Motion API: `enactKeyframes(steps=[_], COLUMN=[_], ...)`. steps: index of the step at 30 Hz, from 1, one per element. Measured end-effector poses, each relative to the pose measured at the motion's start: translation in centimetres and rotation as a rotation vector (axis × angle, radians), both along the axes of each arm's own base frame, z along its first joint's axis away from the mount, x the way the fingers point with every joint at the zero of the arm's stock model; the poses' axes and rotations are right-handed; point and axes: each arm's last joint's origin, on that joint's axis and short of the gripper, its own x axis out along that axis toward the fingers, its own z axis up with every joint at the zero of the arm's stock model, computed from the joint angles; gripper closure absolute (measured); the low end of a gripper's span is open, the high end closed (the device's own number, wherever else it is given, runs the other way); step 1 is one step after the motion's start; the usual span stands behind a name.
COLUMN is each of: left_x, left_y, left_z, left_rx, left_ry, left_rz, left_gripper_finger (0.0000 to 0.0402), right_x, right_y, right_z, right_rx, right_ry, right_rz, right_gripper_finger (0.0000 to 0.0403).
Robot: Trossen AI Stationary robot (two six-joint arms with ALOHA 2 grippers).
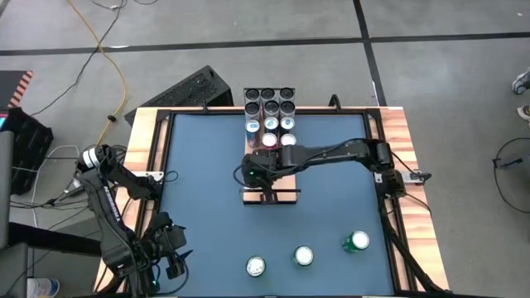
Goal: Place canned beverage on shelf
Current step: Put the red soda can on the shelf aligned with the other red soda cans
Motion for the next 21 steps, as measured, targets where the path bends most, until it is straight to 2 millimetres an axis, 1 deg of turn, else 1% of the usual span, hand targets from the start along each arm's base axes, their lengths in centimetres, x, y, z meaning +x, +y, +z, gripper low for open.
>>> enactKeyframes(steps=[6, 13, 16, 21], left_x=[0.0, -0.1, -0.1, -0.1], left_y=[0.1, 0.2, 0.2, 0.2], left_z=[0.0, 0.0, 0.0, 0.0], left_rx=[0.008, 0.023, 0.024, 0.024], left_ry=[0.004, 0.010, 0.010, 0.010], left_rz=[-0.001, -0.007, -0.009, -0.008], left_gripper_finger=[0.0072, 0.0072, 0.0072, 0.0072], right_x=[-0.1, -0.1, -0.1, -0.1], right_y=[-1.0, -1.5, -1.5, -1.0], right_z=[0.2, 0.2, 0.2, 0.5], right_rx=[-0.015, -0.024, -0.023, -0.029], right_ry=[0.002, 0.001, 0.000, -0.004], right_rz=[-0.026, -0.037, -0.042, -0.025], right_gripper_finger=[0.0403, 0.0403, 0.0403, 0.0403])
